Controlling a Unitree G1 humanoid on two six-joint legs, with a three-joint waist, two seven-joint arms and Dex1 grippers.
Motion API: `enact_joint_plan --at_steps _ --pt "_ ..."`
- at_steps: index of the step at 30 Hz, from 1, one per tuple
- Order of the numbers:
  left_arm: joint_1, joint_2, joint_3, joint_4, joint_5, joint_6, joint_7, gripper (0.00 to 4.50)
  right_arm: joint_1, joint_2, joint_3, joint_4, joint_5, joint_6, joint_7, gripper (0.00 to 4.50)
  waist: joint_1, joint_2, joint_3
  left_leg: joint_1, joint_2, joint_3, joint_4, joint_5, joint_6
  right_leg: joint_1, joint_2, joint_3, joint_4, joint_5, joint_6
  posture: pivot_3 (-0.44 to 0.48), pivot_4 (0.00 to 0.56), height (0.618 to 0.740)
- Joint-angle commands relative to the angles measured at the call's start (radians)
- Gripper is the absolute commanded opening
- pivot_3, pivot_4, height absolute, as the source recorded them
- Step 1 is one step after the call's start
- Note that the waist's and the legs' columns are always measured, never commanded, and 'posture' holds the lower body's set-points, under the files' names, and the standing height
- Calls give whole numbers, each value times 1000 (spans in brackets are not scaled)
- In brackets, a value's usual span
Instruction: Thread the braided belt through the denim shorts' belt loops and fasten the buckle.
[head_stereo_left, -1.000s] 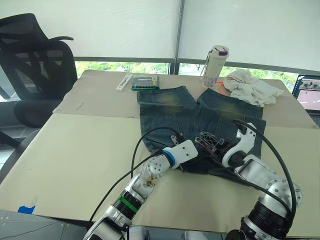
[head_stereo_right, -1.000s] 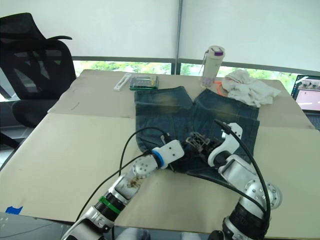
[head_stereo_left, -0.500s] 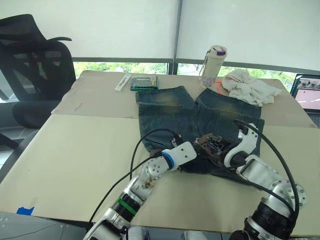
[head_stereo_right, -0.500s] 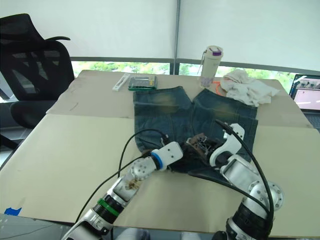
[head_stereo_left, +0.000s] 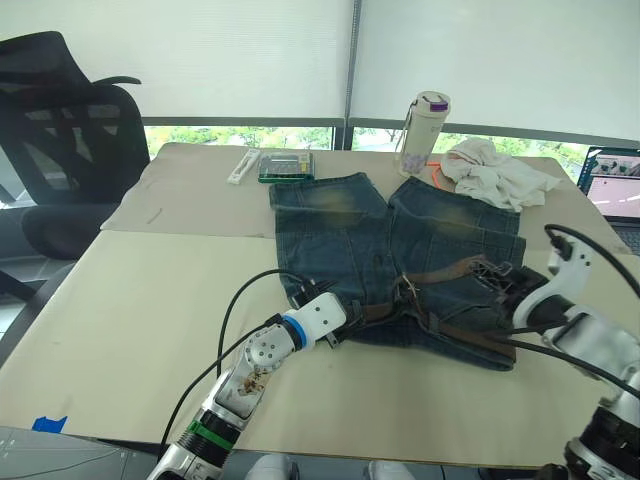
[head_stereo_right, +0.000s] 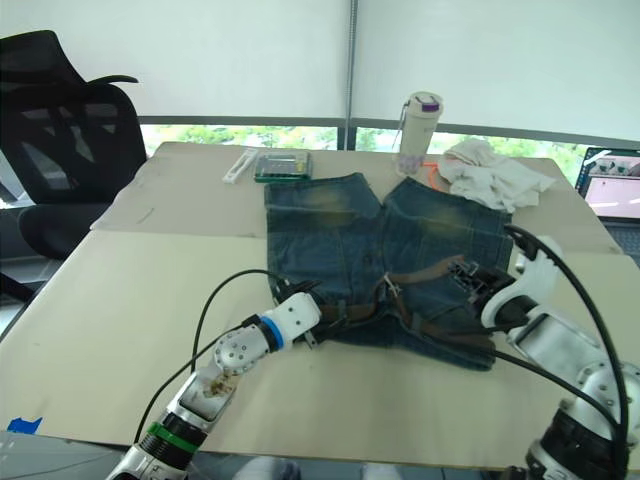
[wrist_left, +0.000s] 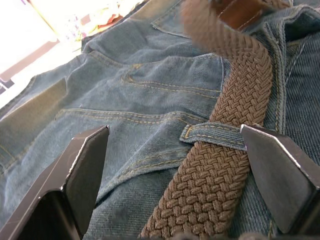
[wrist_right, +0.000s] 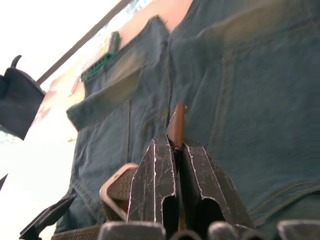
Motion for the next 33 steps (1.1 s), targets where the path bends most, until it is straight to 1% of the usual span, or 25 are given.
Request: enact_joint_plan --at_steps 1,4,7,9,11,14,18,19,21,24,28,33 --pt "1 -2 2 -23 -2 9 -1 4449 -9 -98 -18 -4 98 -55 37 0 -1 0 0 0 0 0 0 0 0 0 0 0 0 0 0 0 150 740" --pt "0 -3 2 -22 0 9 -2 4449 -12 -189 -8 3 156 -73 61 0 1 0 0 0 0 0 0 0 0 0 0 0 -1 0 0 0 150 740" --pt "-5 2 11 -22 -5 0 -3 4449 -35 -258 33 -3 245 -96 70 0 1 0 0 0 0 0 0 0 0 1 0 0 -1 0 0 0 150 740" --pt "-12 1 26 -31 -21 -3 -3 4449 -50 -281 67 -12 311 -130 61 0 0 0 0 0 1 0 0 0 1 1 0 0 -1 0 0 0 150 740" --pt "-38 -20 65 -54 -71 21 -3 4449 -70 -286 129 -40 394 -173 43 0 0 0 0 0 1 0 0 0 1 1 0 0 -1 0 0 0 150 740" --pt "-93 -44 107 -88 -126 54 -8 4449 -106 -256 246 -74 472 -256 -38 0 -1 0 0 -1 1 0 0 0 1 0 0 0 -1 0 0 0 150 740" --pt "-158 -77 129 -146 -179 118 -13 4449 -146 -170 386 -101 517 -384 -162 0 2 -1 0 -2 1 0 1 0 1 0 0 0 -2 0 0 0 150 740" --pt "-181 -94 123 -174 -192 140 -16 4449 -162 -101 434 -100 498 -433 -212 0 2 -1 0 -2 1 0 1 -1 1 1 0 0 -1 0 1 0 150 740" --pt "-200 -113 111 -212 -210 170 -23 4449 -176 -20 492 -96 453 -494 -274 0 -1 -1 0 -3 1 0 1 -1 1 0 0 0 0 1 2 0 150 740" --pt "-182 -126 102 -241 -226 190 -31 4449 -172 16 524 -101 404 -526 -302 0 1 -1 0 -3 0 0 1 -1 1 0 0 0 0 2 3 0 150 740" --pt "-152 -125 94 -273 -244 210 -37 4449 -163 14 550 -100 303 -541 -289 0 0 0 0 -3 0 0 1 -1 2 0 0 0 0 2 3 0 150 740" --pt "-144 -130 82 -266 -229 225 -16 4449 -156 40 562 -117 280 -555 -283 0 -2 0 0 -3 1 0 1 -1 2 0 0 0 -1 2 3 0 150 740"
